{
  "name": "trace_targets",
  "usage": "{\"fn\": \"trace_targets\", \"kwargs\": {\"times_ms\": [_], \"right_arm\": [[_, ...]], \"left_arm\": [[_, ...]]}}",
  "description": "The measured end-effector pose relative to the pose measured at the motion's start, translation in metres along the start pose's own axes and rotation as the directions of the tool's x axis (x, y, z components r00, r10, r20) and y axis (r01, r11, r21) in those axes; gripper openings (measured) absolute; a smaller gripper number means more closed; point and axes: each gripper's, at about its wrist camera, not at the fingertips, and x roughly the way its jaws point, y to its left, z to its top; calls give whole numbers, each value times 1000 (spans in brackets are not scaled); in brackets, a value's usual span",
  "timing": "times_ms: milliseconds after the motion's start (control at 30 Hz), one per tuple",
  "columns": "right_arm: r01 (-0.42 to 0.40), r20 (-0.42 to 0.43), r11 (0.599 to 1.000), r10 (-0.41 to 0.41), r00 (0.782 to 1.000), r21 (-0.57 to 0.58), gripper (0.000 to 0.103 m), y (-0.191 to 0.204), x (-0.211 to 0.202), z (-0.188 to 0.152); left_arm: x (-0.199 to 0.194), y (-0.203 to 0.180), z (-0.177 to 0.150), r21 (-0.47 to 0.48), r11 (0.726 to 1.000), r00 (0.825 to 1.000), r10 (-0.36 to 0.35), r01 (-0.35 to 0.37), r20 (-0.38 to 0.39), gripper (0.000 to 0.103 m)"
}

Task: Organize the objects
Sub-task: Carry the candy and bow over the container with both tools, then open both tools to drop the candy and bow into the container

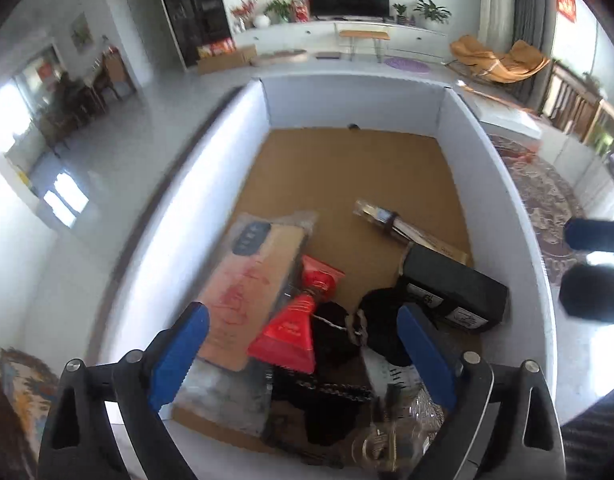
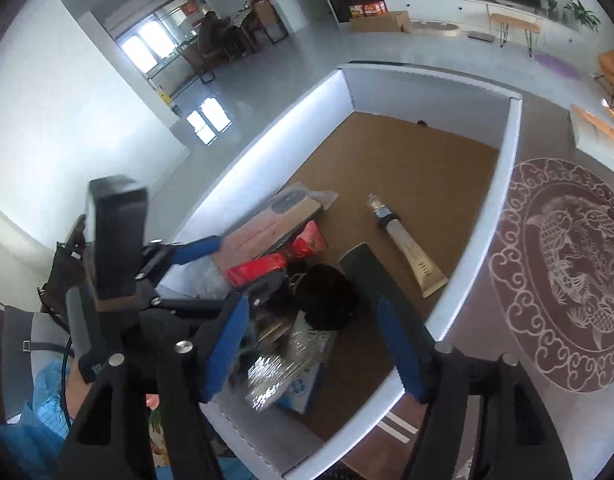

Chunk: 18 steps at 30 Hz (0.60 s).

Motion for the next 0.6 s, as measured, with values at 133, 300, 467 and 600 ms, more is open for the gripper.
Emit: {"fn": "trace_targets", "kwargs": {"times_ms": [133,300,467,600], "right_arm": [[72,27,997,-73,997,12,76,-11,-14,7],[134,38,991,-132,990,-28,80,-8,-27,5],[172,33,983,-170,985,-64,80,-1,-27,4],[193,24,977,-191,981,-92,82,4,-23,5]], "left_arm": [[-17,2,9,-62,995,996,83,-80,42,96],[-27,14,12,-187,982,1000,-30,30,7,96],[-33,12,7,-213,976,998,53,-55,-15,96],[-43,10,2,-212,976,998,57,-58,-9,96]]}}
